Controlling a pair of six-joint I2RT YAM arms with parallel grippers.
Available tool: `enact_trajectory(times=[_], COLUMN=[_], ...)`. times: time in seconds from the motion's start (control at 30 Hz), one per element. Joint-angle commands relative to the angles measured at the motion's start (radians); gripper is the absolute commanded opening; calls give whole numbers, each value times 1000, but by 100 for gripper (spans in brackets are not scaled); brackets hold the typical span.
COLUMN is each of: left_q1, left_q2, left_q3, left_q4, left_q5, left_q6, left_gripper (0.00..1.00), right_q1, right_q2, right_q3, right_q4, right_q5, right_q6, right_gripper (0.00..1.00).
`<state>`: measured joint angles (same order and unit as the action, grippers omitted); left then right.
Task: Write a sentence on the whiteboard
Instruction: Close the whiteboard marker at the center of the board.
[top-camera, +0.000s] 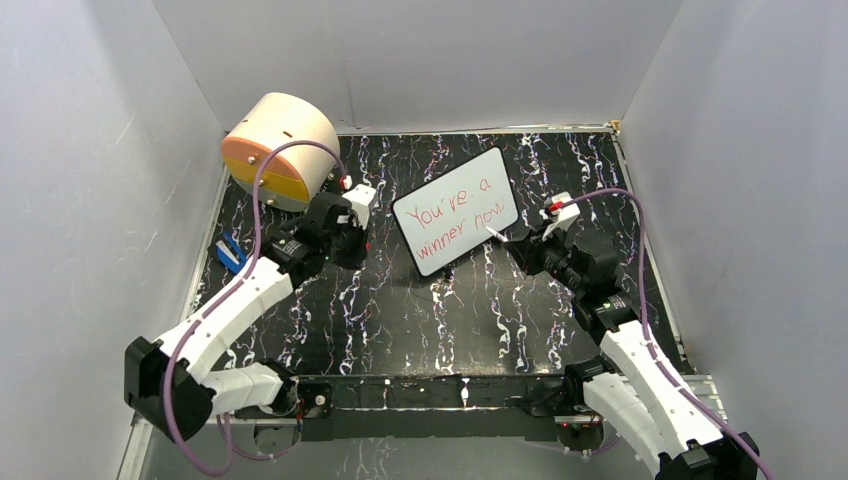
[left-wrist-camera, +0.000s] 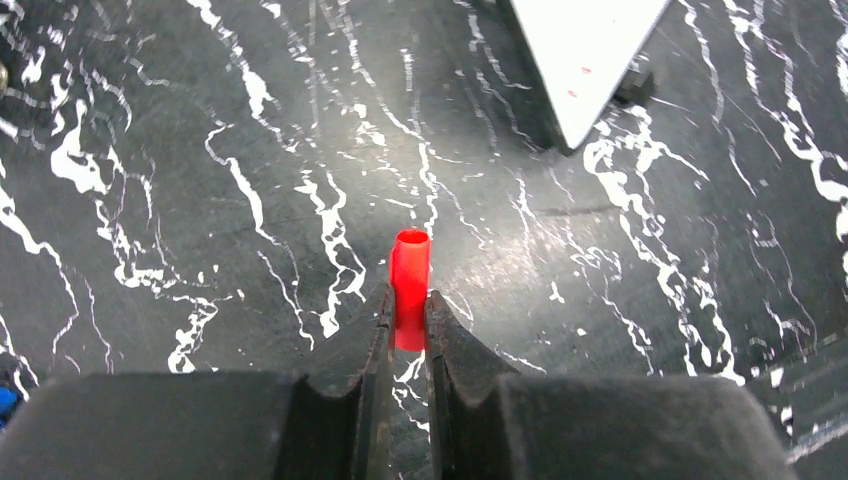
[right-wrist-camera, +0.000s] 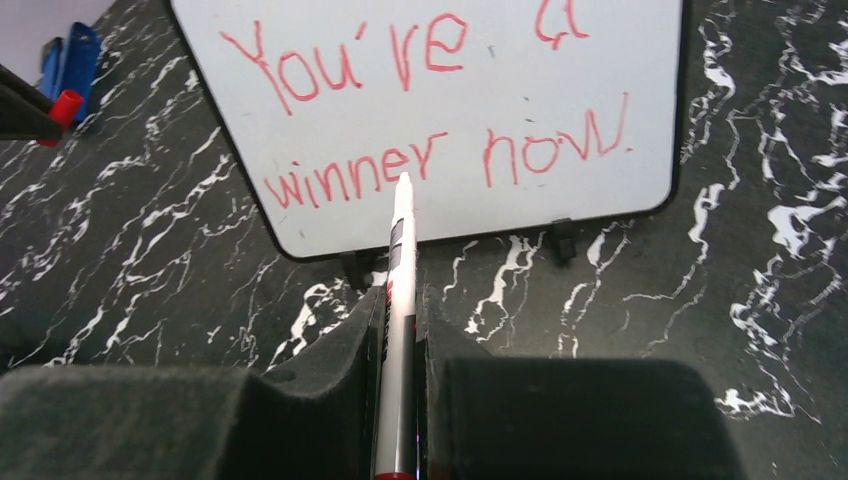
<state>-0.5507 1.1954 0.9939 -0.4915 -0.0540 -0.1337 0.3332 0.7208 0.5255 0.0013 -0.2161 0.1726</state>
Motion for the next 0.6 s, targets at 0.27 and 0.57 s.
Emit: enact_trajectory(times=[0.27,0.57], left_q1=[-81,-145], left_q2=[-100,-52], left_q3=[-47,-23], left_q4=[116,171], left_q5=[230,273], left_q6=[326,534], left_gripper=[0,0], right_q1=[-5,-4], right_q2=[-2,39], right_q3=[27,37], right_q4=[93,139], right_q5=[-285,-458], right_q6=[2,16], right_gripper=[0,0])
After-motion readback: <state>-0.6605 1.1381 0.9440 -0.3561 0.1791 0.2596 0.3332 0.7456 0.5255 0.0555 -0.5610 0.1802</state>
